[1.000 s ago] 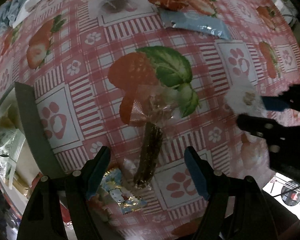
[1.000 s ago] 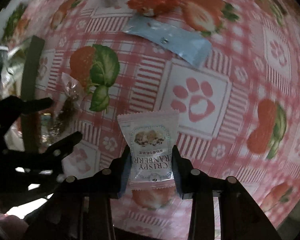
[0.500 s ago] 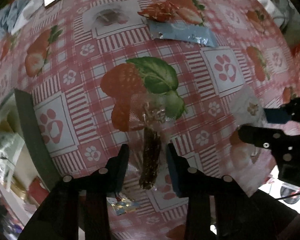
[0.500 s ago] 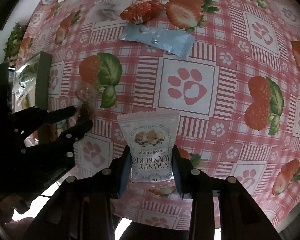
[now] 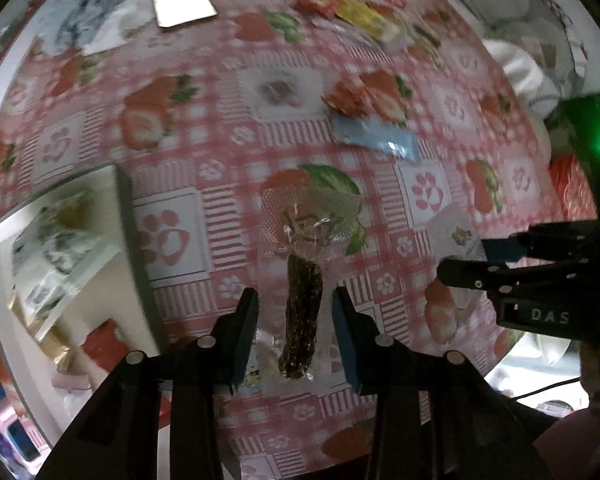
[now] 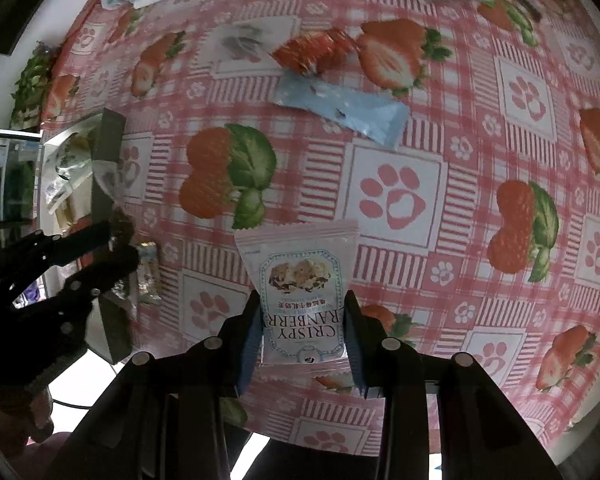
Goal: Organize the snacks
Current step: 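Carry both packets to the tray and open both tools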
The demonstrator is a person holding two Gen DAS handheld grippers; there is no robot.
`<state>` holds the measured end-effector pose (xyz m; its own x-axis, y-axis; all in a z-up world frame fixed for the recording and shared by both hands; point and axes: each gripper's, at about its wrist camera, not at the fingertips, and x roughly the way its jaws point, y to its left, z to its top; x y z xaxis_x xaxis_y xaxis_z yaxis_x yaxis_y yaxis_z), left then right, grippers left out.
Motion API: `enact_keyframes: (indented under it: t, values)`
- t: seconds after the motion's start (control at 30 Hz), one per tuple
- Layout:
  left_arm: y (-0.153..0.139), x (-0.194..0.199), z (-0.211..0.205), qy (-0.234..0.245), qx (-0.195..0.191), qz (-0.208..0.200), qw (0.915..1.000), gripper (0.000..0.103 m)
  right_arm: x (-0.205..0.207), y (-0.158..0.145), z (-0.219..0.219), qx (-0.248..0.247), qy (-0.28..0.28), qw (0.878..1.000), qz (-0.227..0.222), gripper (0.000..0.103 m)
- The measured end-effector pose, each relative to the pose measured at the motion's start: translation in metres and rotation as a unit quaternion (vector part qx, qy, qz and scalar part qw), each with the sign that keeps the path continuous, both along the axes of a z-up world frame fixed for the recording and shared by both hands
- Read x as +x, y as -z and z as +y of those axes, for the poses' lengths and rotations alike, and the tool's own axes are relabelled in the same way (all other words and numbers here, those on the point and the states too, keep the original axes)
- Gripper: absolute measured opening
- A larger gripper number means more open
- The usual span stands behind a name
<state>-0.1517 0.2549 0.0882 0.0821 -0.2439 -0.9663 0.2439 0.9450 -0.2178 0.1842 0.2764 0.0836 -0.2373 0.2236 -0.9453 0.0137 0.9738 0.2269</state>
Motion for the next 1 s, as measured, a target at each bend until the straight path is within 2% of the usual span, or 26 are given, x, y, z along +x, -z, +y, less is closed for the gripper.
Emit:
enact_keyframes:
  t: [0.07,0.27,0.37,0.57,1.0]
  values:
    - [-0.008,-0.001,0.015,-0.017,-0.005,-0.005,0.9998,0.041,0.004,-0.002,0.004,0.0,-0.005,1.0,-0.004,0.039]
    - [-0.009,-0.002,0.041,-0.055,-0.003,-0.009,0.9984,0.041,0.016,-0.008,0.027,0.006,-0.024,1.0,-0.009,0.039]
    - [-0.012,-0.007,0.06,-0.073,-0.003,-0.009,0.9973,0.041,0.016,0.003,0.037,0.01,-0.044,0.999,-0.012,0.039]
    - [-0.016,-0.017,0.095,-0.114,-0.002,-0.015,0.9933,0.041,0.026,0.002,0.076,0.024,-0.09,0.996,-0.017,0.039]
    - [-0.012,-0.045,0.174,-0.206,0.016,-0.006,0.9784,0.041,0.034,-0.007,0.192,0.069,-0.218,0.973,-0.025,0.039]
